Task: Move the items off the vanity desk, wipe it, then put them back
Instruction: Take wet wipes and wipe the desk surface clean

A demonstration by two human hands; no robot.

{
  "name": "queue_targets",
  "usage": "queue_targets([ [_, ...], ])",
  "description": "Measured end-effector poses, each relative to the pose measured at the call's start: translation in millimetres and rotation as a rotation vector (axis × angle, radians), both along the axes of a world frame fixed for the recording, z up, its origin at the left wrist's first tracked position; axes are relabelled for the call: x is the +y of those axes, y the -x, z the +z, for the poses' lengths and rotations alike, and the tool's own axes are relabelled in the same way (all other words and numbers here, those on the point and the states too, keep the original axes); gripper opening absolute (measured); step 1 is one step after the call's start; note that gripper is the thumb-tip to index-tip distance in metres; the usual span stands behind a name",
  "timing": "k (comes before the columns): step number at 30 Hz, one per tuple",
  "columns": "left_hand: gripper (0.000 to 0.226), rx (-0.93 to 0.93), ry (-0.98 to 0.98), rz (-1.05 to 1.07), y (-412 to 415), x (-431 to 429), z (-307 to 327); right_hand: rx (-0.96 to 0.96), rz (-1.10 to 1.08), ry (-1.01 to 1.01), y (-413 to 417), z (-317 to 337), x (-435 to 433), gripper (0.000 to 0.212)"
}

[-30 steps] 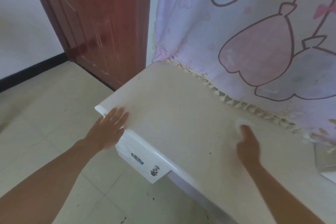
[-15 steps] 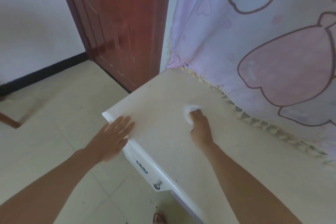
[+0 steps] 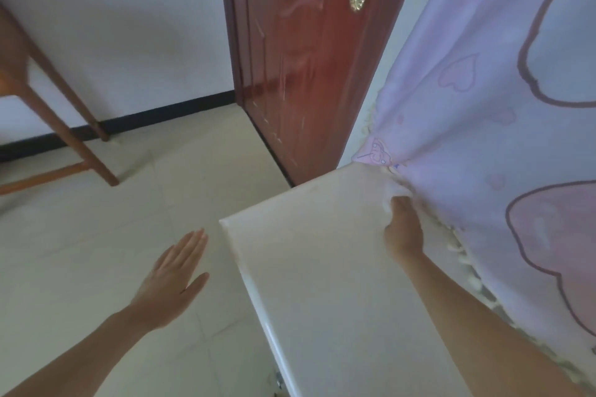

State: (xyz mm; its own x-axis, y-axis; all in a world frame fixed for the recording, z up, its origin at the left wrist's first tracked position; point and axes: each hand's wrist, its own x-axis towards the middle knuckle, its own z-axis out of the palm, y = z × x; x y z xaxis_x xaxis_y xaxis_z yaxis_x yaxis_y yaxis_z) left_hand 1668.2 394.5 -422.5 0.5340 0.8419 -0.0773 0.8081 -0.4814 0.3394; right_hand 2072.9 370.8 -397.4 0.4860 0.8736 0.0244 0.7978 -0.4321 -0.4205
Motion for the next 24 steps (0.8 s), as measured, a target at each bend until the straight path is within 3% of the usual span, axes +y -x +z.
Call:
queue_targets([
  [3,0.103,-0.008,0.031,0.139,9,0,-1,-0.051,0.017,0.044,-6,-4,31,0.059],
  [5,0.105,0.016,0.054,0.201,11,-1,-2,-0.051,0.2,0.051,34,-5,51,0.064],
  [7,0.096,0.03,0.068,0.274,13,1,1,-0.011,0.468,-0.006,97,-8,57,0.06],
  [9,0.073,0.014,0.075,0.357,14,3,7,0.029,0.673,-0.085,158,-11,46,0.052],
  [12,0.055,-0.01,0.056,0.442,13,8,17,0.033,0.825,-0.132,203,-13,27,0.055],
  [14,0.054,0.005,0.056,0.465,13,8,20,-0.071,0.896,-0.084,218,-18,11,0.054],
  [16,0.054,0.002,0.077,0.494,8,6,23,-0.199,0.971,0.033,231,-24,-9,0.033],
  [20,0.054,-0.026,0.084,0.498,-3,2,31,-0.043,0.944,0.146,238,-13,-35,0.04],
  [21,0.054,-0.029,0.083,0.49,-5,2,34,-0.012,0.892,0.024,230,-8,-32,0.046],
  [24,0.054,-0.059,0.078,0.469,-14,3,41,0.259,0.656,0.008,189,21,-15,0.069],
])
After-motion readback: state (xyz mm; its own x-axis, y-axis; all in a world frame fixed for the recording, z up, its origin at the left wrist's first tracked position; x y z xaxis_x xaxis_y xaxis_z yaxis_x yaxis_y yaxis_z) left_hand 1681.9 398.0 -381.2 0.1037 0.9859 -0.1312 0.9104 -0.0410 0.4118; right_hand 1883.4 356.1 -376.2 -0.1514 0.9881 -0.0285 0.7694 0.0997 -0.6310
